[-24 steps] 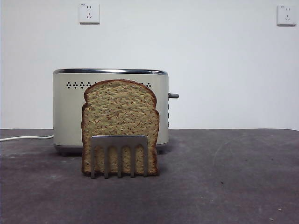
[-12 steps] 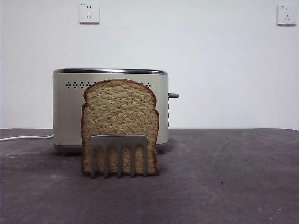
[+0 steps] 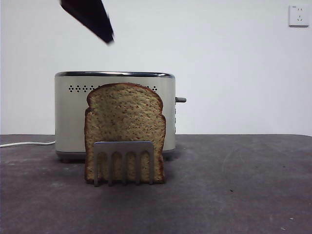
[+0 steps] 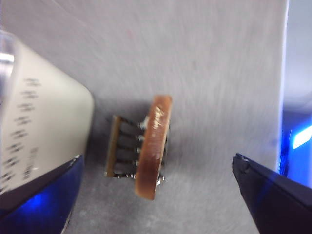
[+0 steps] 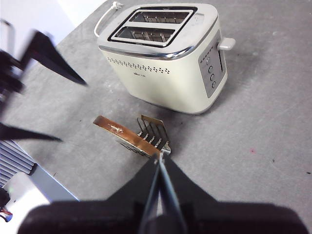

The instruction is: Pick up a slice of bread from the rack,put the bread on the toaster,press the button

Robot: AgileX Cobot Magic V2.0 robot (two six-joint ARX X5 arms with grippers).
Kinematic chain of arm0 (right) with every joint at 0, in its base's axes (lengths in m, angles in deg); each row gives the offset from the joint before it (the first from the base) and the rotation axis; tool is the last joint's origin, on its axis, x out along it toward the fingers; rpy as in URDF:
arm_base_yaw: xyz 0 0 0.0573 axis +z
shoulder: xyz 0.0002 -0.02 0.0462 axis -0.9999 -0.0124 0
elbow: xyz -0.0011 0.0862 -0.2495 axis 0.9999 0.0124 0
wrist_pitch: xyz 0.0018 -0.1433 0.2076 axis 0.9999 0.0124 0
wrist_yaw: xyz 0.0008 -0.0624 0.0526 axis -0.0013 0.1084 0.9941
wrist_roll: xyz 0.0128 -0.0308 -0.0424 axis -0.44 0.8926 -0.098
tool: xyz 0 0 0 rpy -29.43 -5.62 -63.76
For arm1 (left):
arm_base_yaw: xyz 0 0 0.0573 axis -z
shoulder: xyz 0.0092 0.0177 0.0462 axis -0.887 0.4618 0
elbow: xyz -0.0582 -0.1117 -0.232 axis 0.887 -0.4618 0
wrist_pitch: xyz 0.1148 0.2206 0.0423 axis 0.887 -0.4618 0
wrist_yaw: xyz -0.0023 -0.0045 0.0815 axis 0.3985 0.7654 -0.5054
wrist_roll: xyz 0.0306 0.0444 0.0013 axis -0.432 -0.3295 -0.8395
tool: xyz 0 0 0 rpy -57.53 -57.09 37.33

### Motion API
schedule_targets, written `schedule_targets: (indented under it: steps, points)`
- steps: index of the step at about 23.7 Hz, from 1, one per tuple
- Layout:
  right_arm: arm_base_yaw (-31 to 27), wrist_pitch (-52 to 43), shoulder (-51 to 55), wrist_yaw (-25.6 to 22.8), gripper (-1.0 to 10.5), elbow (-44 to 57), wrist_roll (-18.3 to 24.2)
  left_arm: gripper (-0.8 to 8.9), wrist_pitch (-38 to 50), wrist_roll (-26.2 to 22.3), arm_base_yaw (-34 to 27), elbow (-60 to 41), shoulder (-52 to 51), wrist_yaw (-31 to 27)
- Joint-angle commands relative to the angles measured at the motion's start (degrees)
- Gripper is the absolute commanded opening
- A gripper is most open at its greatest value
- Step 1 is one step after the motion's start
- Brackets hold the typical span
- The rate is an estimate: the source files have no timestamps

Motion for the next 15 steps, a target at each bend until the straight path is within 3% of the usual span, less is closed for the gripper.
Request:
schedule_targets:
  steps: [1, 6, 12, 15]
  points:
    - [0.1, -0.1, -0.3, 0.1, -0.1, 0.0, 0.5, 6.59, 1.2, -2.9, 1.5, -0.1, 4.1, -1.7]
    - [0.1, -0.1, -0.4, 0.1, -0.1, 0.0, 0.5, 6.47, 2.4, -3.1, 2.3, -0.1, 10.0, -1.8]
    - [0.1, 0.0, -0.4, 0.1, -0.1, 0.0, 0.5, 2.17, 2.4, -4.1, 2.3, -0.1, 11.5, -4.2]
    - [0.1, 0.0, -0.4, 0.1, -0.1, 0.0, 0.5, 1.07, 2.4, -4.1, 2.3, -0.1, 11.5, -4.2]
